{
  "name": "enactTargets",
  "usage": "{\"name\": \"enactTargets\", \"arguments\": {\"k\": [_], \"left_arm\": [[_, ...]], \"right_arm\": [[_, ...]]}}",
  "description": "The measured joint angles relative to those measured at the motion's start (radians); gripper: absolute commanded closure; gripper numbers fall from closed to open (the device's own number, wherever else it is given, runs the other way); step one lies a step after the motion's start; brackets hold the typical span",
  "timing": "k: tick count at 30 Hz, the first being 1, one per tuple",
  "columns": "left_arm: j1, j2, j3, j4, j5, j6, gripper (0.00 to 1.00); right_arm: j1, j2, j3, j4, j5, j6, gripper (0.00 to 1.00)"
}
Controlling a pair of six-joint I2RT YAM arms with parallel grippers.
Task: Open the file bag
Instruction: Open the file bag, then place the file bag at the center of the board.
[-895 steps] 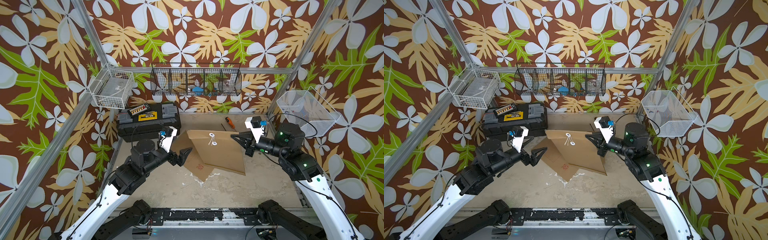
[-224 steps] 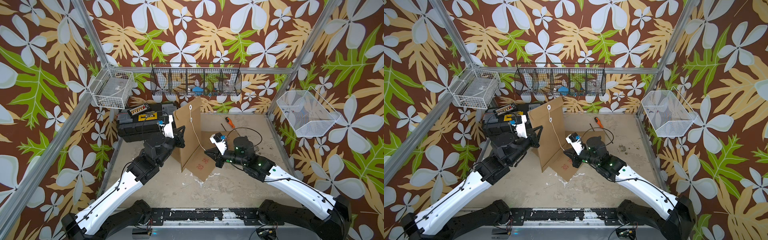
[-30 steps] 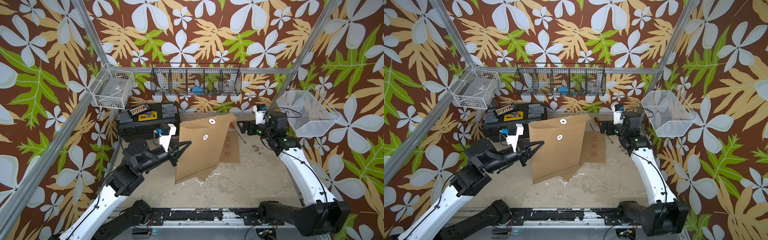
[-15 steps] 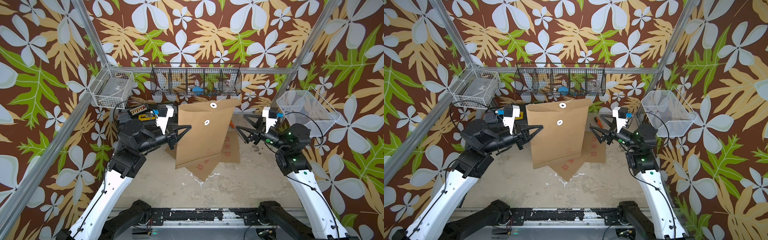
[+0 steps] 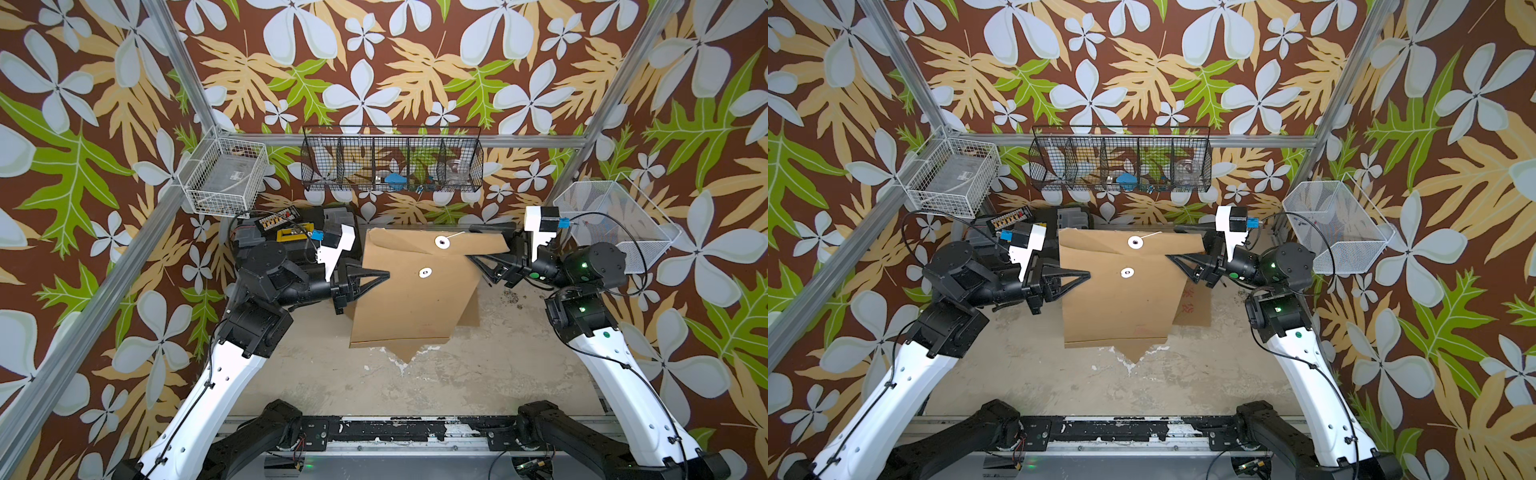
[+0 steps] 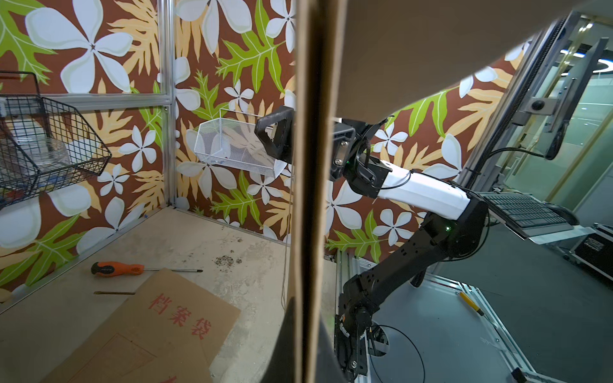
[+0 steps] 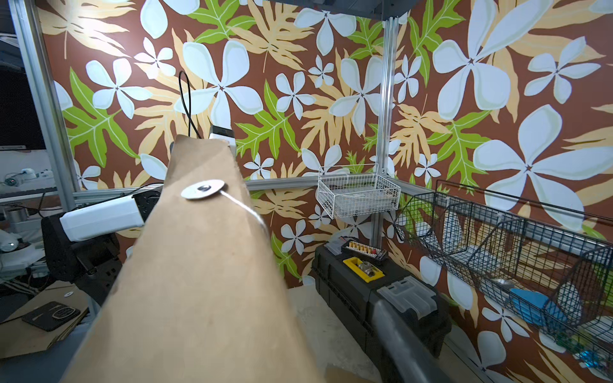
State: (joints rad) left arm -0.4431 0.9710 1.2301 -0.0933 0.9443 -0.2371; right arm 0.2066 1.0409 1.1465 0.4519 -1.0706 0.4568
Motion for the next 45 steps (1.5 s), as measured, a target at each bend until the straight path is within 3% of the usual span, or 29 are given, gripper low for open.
{"name": "enactTargets", "arguments": {"k": [8, 22, 28, 29, 33, 35, 36, 39, 45], "left_arm": [[0.001, -0.008, -0.039, 0.005, 0.029, 0.003, 1.0], [0.002, -0.023, -0.059, 0.008, 0.03, 0.006, 1.0], [0.002, -0.03, -0.076, 0.008, -0.009, 0.007, 1.0], [0.002, -0.032, -0.08, 0.006, -0.021, 0.006, 0.97], [0.002, -0.044, -0.089, -0.01, -0.114, 0.01, 0.58], [0.002, -0.055, -0.091, -0.032, -0.201, 0.013, 0.28], [0.002, -0.061, -0.093, -0.05, -0.244, 0.018, 0.23], [0.002, -0.088, -0.109, -0.108, -0.397, 0.029, 0.14], [0.002, -0.17, -0.159, -0.226, -0.702, 0.03, 0.12]], "right_arm": [[0.029, 0.018, 0.031, 0.105, -0.059, 0.074, 0.64], [0.06, 0.026, 0.024, 0.103, -0.108, 0.085, 0.99], [0.061, 0.009, 0.011, 0.069, -0.106, 0.056, 1.0], [0.061, 0.002, 0.009, 0.055, -0.105, 0.047, 1.0], [0.062, -0.021, 0.008, -0.022, -0.097, -0.015, 1.0], [0.061, -0.028, 0.013, -0.079, -0.077, -0.049, 1.0], [0.061, -0.03, 0.016, -0.112, -0.062, -0.07, 1.0], [0.064, -0.032, 0.021, -0.22, -0.002, -0.126, 1.0], [0.169, -0.041, -0.028, -0.341, 0.163, -0.161, 1.0]]}}
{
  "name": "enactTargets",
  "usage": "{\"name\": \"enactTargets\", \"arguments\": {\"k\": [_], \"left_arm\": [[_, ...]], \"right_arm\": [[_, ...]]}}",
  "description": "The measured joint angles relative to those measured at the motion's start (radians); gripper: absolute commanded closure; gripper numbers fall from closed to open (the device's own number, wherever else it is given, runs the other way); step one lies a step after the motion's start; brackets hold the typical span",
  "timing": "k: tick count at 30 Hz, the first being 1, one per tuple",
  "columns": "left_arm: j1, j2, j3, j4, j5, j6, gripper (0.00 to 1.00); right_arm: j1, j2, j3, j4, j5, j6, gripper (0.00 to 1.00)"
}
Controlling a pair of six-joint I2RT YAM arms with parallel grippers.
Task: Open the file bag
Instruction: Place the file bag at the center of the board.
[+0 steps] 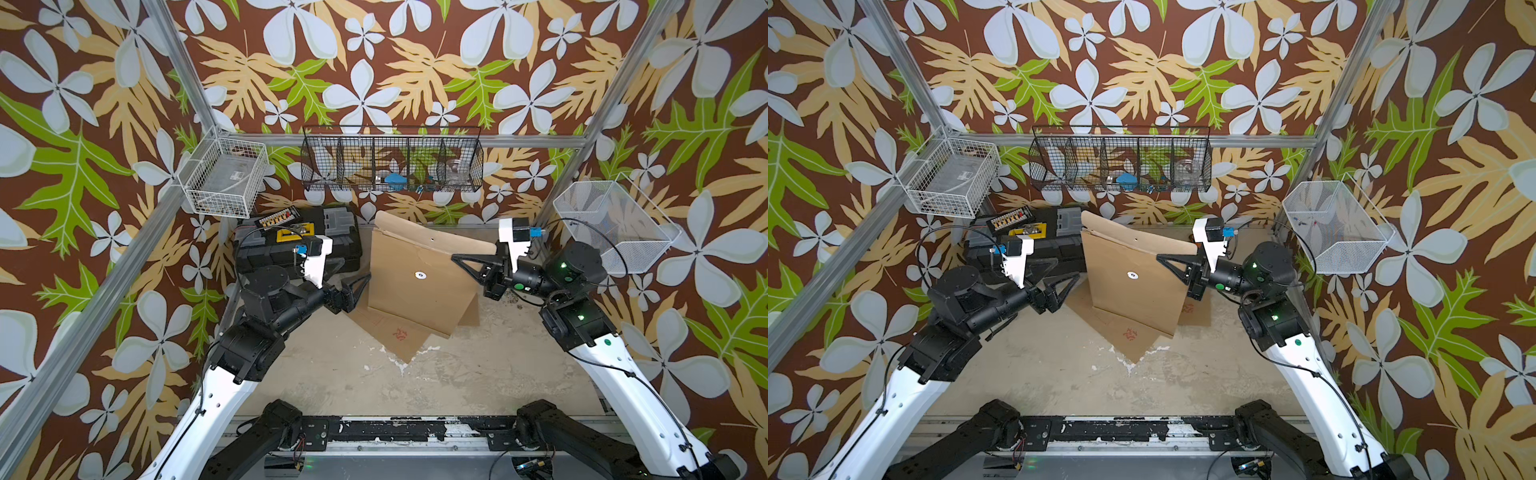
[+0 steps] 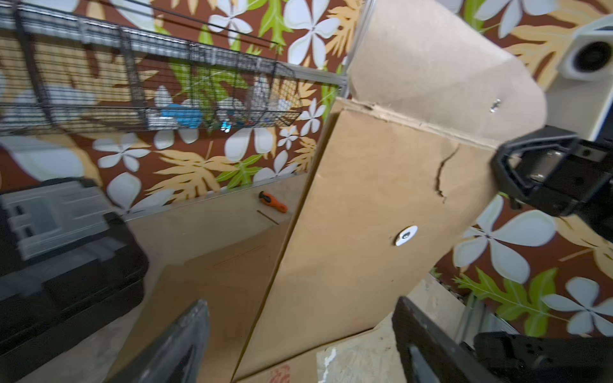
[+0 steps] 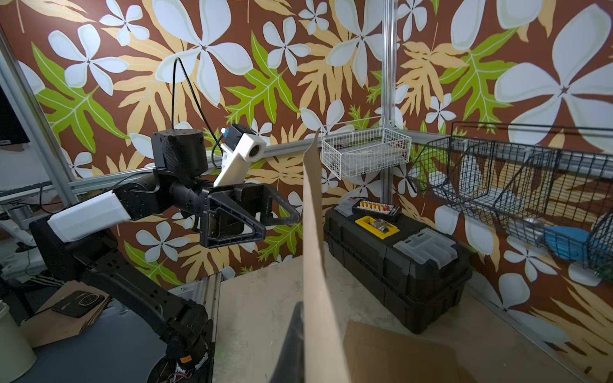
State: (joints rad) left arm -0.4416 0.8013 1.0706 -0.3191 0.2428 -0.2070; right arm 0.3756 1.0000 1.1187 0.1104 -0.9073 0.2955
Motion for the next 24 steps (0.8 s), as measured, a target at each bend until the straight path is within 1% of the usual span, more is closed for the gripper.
{"name": "enactTargets", "arguments": {"k": [4, 8, 9, 11, 14, 16, 20, 24], "left_arm": [[0.0, -0.048, -0.01, -0.068, -0.149, 0.0, 0.13], [0.0, -0.08, 0.006, -0.125, -0.253, 0.003, 0.13], [0.0, -0.086, 0.013, -0.136, -0.275, 0.003, 0.13], [0.0, -0.095, 0.023, -0.151, -0.312, 0.004, 0.13], [0.0, -0.101, 0.031, -0.169, -0.356, 0.004, 0.13], [0.0, -0.092, 0.03, -0.179, -0.37, 0.003, 0.13], [0.0, -0.052, -0.015, -0.176, -0.367, -0.026, 0.12], [0.0, 0.026, -0.126, -0.172, -0.297, -0.092, 0.12]], "right_arm": [[0.176, 0.016, -0.011, -0.01, 0.132, 0.0, 1.0], [0.352, 0.044, -0.007, 0.021, 0.235, 0.017, 1.0], [0.388, 0.047, -0.007, 0.035, 0.253, 0.024, 1.0], [0.42, 0.042, -0.018, 0.074, 0.296, 0.048, 1.0], [0.423, 0.039, -0.049, 0.099, 0.42, 0.086, 1.0], [0.397, 0.079, -0.058, 0.08, 0.472, 0.1, 1.0], [0.3, 0.208, -0.123, 0.068, 0.503, 0.156, 1.0], [0.257, 0.34, -0.162, 0.048, 0.482, 0.171, 1.0]]}}
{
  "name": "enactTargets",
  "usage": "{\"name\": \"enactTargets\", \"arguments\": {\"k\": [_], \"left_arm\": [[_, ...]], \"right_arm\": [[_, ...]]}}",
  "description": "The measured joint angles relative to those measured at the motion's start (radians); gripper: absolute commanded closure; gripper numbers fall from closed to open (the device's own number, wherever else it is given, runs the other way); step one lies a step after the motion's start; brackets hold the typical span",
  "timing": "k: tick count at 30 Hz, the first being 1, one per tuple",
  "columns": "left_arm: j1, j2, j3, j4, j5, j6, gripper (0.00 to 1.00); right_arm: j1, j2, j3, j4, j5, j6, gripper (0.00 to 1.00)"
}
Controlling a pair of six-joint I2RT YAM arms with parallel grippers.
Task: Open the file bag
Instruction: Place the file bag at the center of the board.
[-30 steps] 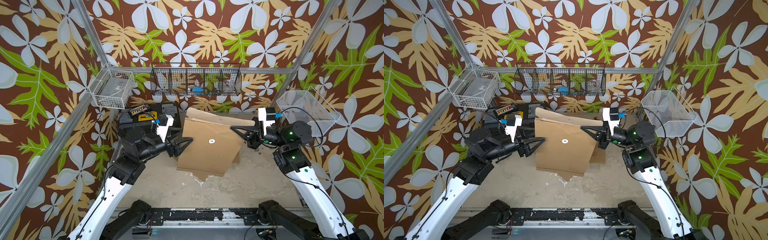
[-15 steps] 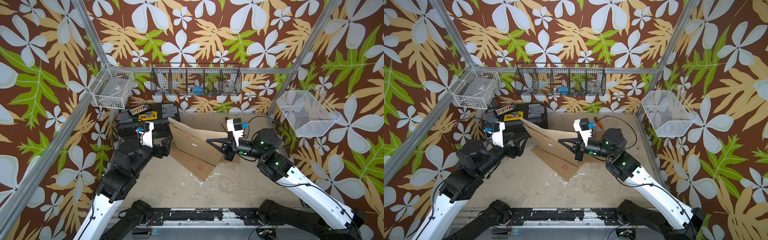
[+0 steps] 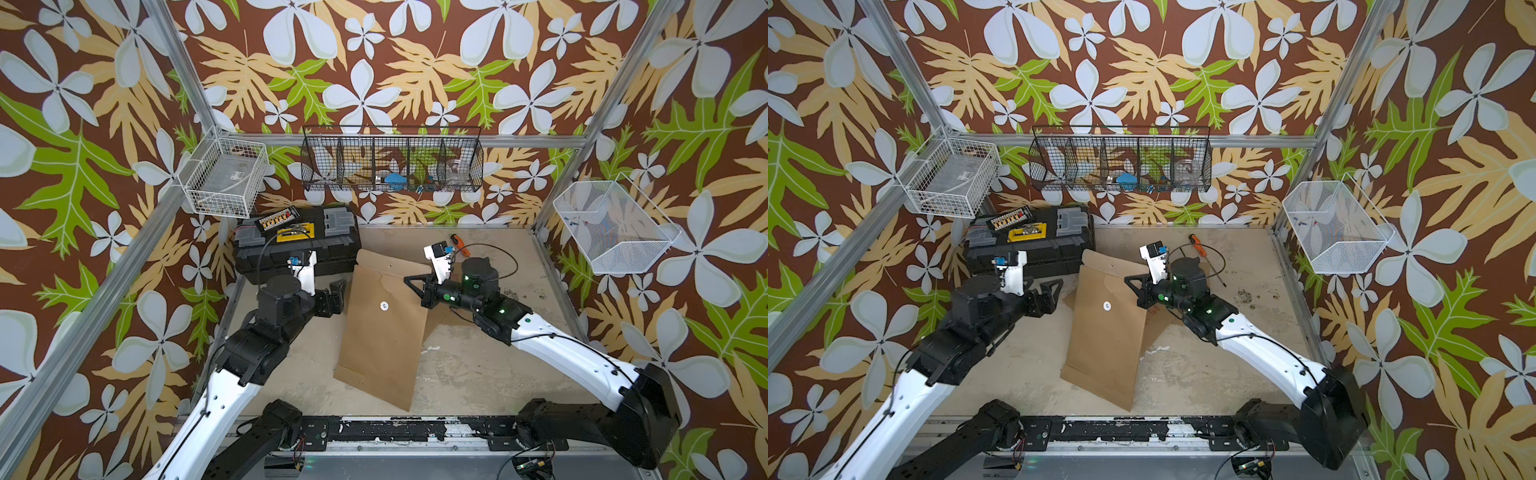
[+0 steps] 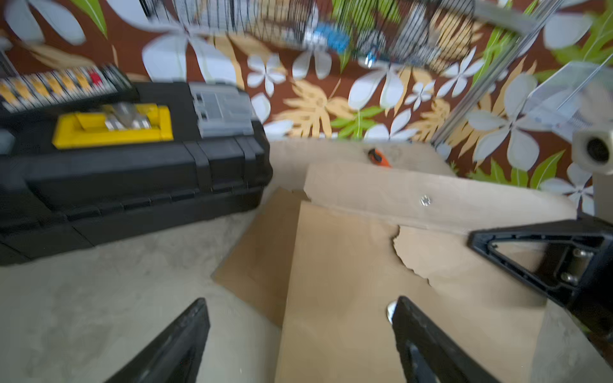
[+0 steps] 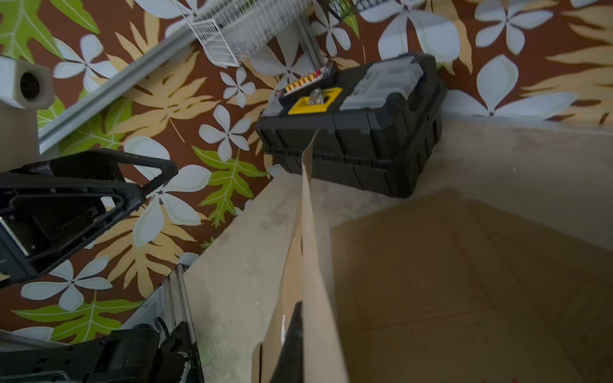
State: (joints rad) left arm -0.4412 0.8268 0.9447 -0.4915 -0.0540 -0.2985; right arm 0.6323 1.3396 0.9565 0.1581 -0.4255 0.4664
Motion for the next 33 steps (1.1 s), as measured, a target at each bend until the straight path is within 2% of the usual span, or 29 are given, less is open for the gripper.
{"name": "enactTargets", "arguments": {"k": [5, 9, 21, 29, 33], "left_arm": [[0.0, 0.008, -0.129, 0.01, 0.068, -0.091, 0.13], [0.0, -0.008, -0.177, 0.021, 0.084, -0.144, 0.15], [0.0, 0.001, -0.229, 0.007, 0.034, -0.252, 0.16], [0.0, -0.006, -0.232, -0.005, 0.009, -0.284, 0.16], [0.0, -0.006, -0.236, -0.005, -0.008, -0.299, 0.16]], "right_arm": [[-0.009, 0.151, 0.05, 0.019, -0.067, -0.007, 1.0], [-0.009, 0.245, 0.069, 0.087, -0.124, 0.022, 1.0], [0.028, 0.561, 0.231, 0.266, -0.209, 0.145, 1.0], [0.049, 0.748, 0.401, 0.282, -0.249, 0.18, 1.0], [0.078, 0.789, 0.428, 0.273, -0.263, 0.174, 1.0]]}}
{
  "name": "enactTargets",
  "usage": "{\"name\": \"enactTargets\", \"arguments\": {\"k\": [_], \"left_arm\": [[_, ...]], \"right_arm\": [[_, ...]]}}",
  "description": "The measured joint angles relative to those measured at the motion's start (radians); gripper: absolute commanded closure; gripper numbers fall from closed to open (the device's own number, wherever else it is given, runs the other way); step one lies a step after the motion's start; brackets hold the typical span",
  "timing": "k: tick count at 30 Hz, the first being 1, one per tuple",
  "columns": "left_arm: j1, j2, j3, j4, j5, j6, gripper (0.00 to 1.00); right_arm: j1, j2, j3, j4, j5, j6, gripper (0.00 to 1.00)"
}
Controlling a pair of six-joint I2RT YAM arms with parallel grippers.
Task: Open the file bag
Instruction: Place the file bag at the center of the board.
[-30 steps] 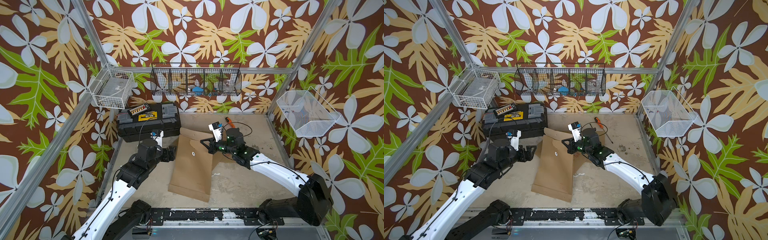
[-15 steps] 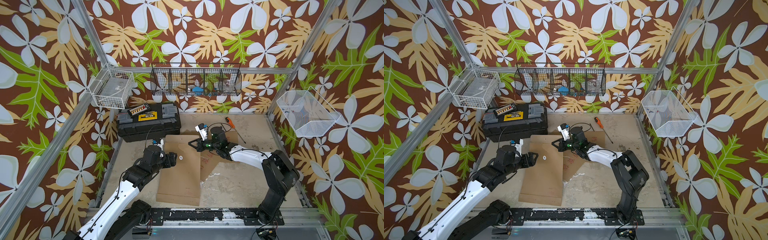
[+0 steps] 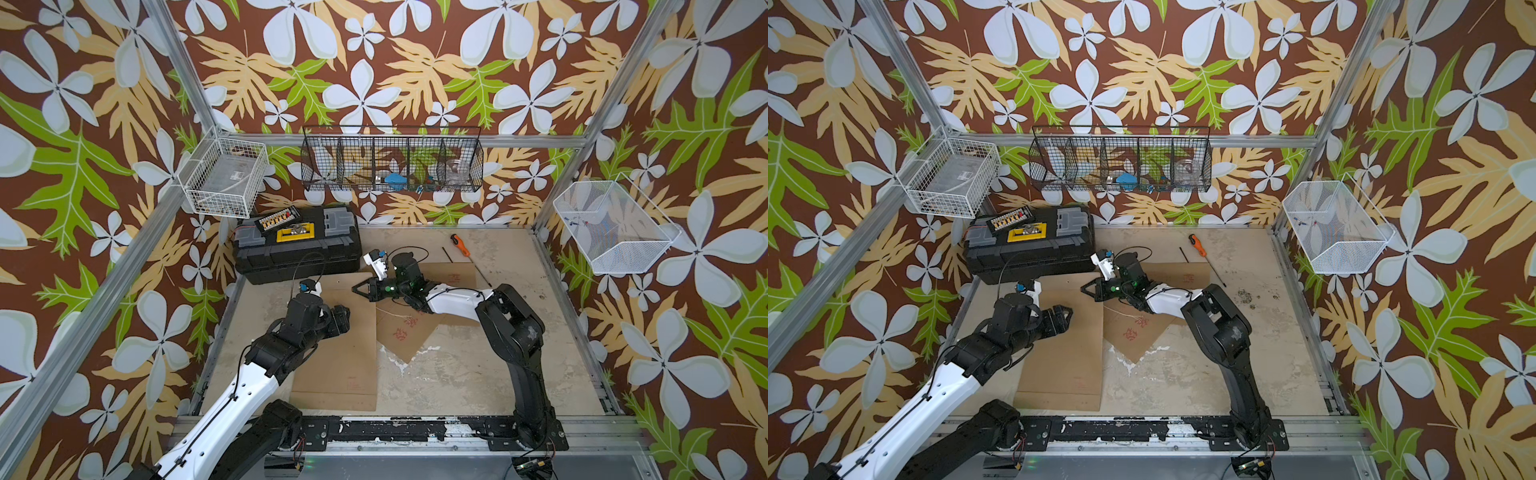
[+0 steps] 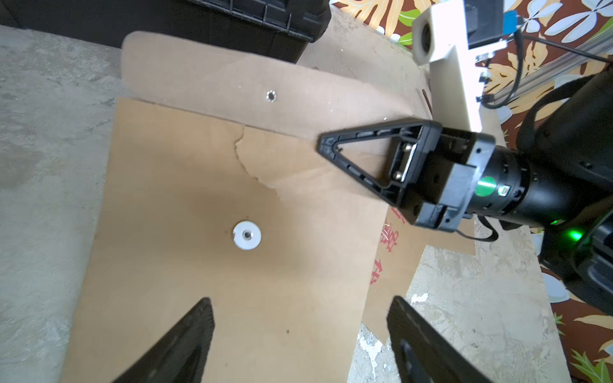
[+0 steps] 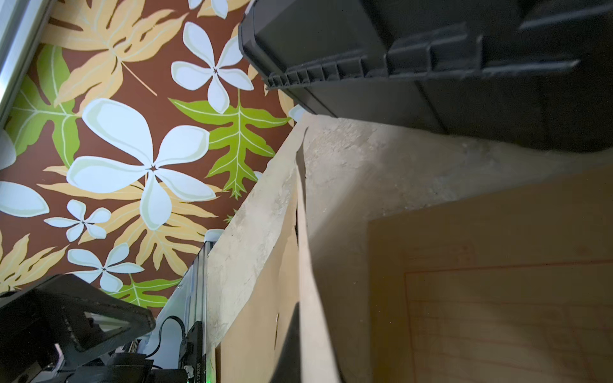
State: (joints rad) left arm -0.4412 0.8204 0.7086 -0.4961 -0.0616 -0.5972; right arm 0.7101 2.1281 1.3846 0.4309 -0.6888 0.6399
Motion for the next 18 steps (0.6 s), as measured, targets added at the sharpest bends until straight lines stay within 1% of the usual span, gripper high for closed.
{"name": "enactTargets", "arguments": {"k": [7, 10, 12, 13, 16, 18], "left_arm": [[0.0, -0.006, -0.015, -0.003, -0.01, -0.007, 0.15], [0.0, -0.021, -0.02, -0.006, -0.013, -0.014, 0.14], [0.0, -0.03, -0.021, -0.008, -0.016, -0.027, 0.13], [0.0, -0.034, -0.021, -0.008, -0.016, -0.027, 0.13], [0.0, -0.041, -0.021, -0.008, -0.016, -0.03, 0.13], [0.0, -0.042, -0.021, -0.008, -0.016, -0.034, 0.13]], "right_arm": [[0.004, 0.067, 0.051, -0.012, -0.002, 0.003, 1.0], [0.006, 0.104, 0.095, -0.019, 0.001, 0.002, 0.93], [0.006, 0.119, 0.115, -0.026, 0.003, -0.001, 0.82], [0.005, 0.12, 0.119, -0.033, 0.006, -0.001, 0.72], [0.0, 0.111, 0.121, -0.052, 0.018, -0.011, 0.48], [-0.008, 0.093, 0.121, -0.07, 0.035, -0.013, 0.35]]}}
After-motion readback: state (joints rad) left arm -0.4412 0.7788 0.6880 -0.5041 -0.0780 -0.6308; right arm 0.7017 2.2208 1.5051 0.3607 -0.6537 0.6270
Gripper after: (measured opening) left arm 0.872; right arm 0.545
